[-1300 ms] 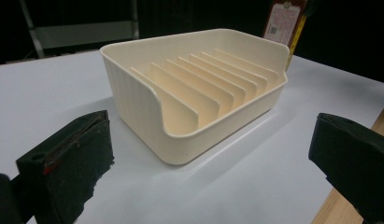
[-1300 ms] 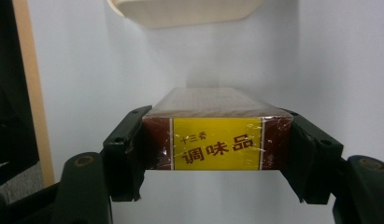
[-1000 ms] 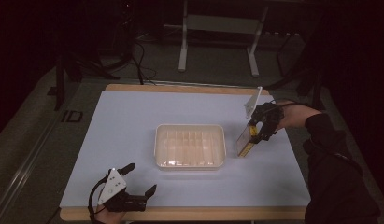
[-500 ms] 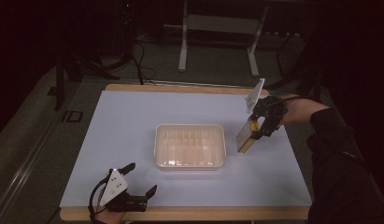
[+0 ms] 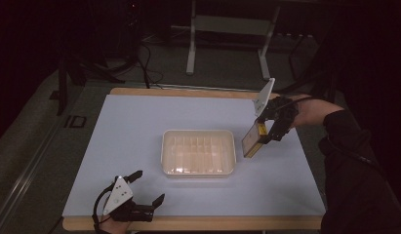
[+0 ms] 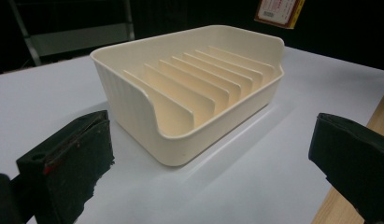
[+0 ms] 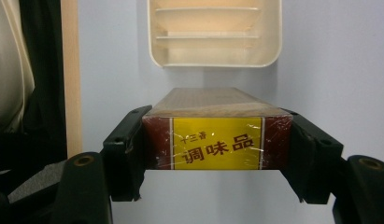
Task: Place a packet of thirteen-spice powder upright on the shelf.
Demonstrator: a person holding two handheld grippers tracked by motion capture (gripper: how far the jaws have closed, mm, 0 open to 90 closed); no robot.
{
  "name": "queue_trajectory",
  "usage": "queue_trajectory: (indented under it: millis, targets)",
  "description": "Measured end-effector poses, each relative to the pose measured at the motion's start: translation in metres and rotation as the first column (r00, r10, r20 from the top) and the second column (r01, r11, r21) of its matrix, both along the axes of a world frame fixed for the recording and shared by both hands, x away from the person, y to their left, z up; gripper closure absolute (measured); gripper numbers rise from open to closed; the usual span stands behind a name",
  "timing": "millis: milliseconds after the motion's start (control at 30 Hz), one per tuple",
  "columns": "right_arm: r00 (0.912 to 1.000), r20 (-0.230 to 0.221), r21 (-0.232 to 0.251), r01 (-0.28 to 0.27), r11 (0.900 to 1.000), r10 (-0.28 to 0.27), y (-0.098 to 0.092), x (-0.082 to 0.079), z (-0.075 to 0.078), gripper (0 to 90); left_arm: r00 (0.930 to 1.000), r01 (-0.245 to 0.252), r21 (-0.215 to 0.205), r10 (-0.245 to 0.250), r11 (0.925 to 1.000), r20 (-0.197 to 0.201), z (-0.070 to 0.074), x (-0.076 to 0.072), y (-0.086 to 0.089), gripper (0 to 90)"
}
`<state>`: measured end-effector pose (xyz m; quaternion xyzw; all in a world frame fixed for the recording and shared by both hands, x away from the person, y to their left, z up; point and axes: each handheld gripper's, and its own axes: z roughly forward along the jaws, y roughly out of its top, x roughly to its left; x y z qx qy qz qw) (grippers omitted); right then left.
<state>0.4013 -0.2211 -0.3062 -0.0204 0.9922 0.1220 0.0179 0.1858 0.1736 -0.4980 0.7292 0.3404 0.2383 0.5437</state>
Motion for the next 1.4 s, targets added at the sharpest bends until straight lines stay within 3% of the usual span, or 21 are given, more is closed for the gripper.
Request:
queue_trajectory:
  millis: [533, 933, 1400]
  targets:
    - [0.9981, 0.009, 0.061, -0.061, 0.996, 0.061, 0.023, -0.004, 0.009, 31.7, 1.0000, 0.004, -0.005, -0.005, 1.0000, -0.002, 0.000, 0.000, 0.000, 0.0]
    - [0.9976, -0.001, 0.078, -0.070, 0.995, 0.070, 0.043, -0.002, 0.006, 31.8, 1.0000, 0.005, -0.007, -0.005, 1.0000, -0.001, 0.000, 0.000, 0.000, 0.0]
    - [0.9962, 0.007, 0.159, -0.086, 0.983, 0.086, 0.065, -0.002, 0.001, 31.8, 1.0000, 0.009, -0.002, -0.009, 1.0000, -0.001, 0.000, 0.000, 0.000, 0.0]
